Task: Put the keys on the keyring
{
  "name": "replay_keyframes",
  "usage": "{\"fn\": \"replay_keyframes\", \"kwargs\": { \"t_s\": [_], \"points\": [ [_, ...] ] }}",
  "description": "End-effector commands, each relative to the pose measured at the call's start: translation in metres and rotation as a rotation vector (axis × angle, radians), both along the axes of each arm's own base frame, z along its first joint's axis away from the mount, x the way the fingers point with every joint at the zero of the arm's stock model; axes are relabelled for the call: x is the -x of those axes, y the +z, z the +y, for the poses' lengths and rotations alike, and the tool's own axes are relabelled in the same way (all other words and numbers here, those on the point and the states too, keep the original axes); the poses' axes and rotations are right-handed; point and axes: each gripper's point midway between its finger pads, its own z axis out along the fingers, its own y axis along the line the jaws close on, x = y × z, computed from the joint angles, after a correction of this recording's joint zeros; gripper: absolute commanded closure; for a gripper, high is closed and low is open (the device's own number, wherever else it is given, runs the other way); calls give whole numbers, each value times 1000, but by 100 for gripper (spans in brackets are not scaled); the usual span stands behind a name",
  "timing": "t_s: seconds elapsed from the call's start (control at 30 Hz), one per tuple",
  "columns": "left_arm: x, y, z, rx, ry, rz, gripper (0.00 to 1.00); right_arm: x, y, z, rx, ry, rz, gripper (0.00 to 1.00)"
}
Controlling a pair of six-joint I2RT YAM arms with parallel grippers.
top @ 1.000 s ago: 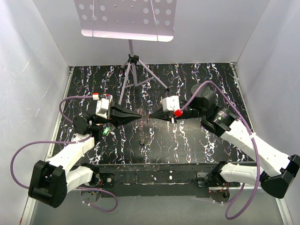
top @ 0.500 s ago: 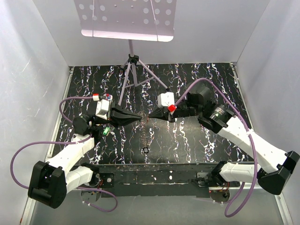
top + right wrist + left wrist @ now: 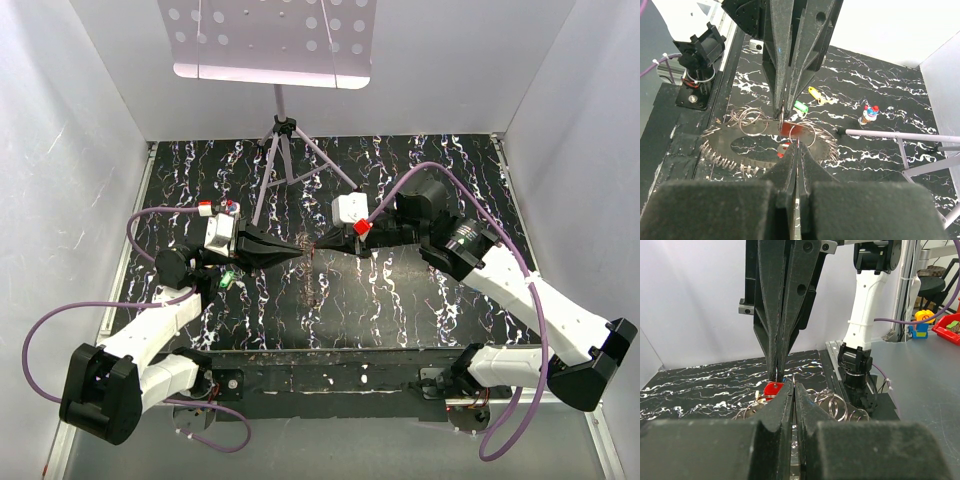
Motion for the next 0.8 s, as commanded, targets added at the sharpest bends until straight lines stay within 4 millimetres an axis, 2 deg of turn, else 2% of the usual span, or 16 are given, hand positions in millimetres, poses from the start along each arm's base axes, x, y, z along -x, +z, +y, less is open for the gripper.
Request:
{"fn": "replay_keyframes", "kwargs": {
  "t_s": [0.0,0.77],
  "points": [
    [14,25,5,59,4,-153,100,3,24,0,-47,7,-39,99],
    [8,20,3,42,17,-139,100,5,30,1,-57,12,-48,99]
  ]
}}
